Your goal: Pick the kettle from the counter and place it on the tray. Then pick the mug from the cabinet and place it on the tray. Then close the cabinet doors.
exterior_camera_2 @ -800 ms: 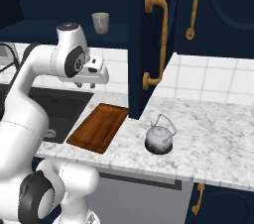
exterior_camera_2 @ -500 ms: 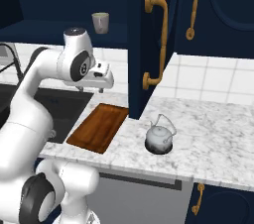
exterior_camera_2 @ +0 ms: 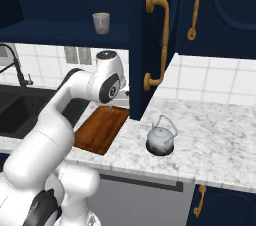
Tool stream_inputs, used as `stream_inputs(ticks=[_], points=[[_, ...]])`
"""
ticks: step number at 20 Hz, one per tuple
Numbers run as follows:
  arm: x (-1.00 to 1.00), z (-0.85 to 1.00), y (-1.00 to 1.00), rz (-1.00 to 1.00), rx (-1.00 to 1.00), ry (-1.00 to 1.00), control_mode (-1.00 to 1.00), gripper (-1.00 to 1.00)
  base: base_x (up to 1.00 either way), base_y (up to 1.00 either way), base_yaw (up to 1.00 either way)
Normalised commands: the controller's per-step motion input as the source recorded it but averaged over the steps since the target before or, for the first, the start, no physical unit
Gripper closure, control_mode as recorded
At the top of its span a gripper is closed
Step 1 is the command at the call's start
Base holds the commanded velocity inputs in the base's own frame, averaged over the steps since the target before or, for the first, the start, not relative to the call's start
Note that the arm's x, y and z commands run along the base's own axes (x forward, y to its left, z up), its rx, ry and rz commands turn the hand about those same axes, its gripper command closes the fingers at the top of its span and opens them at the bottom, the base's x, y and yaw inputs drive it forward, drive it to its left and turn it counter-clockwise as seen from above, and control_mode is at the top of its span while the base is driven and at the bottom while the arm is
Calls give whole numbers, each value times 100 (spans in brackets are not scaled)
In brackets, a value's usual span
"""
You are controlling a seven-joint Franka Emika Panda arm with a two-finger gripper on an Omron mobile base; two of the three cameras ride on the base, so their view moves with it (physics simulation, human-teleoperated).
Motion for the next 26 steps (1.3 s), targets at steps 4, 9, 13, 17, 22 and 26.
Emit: stream_inputs(ticks=[4,9,13,17,22,26], points=[[0,-70,-64,2,-15,-5,-100,-100,0,0,0],[2,-41,-29,0,-15,0,-100,-100,0,0,0],[26,-17,-33,0,-4,0,-100,-100,0,0,0],[39,-9,-31,-2,-10,0,-100,-100,0,0,0],[46,0,-28,-6,-15,11,-100,-100,0,0,0],[34,0,-21,-6,-12,9,-100,-100,0,0,0]])
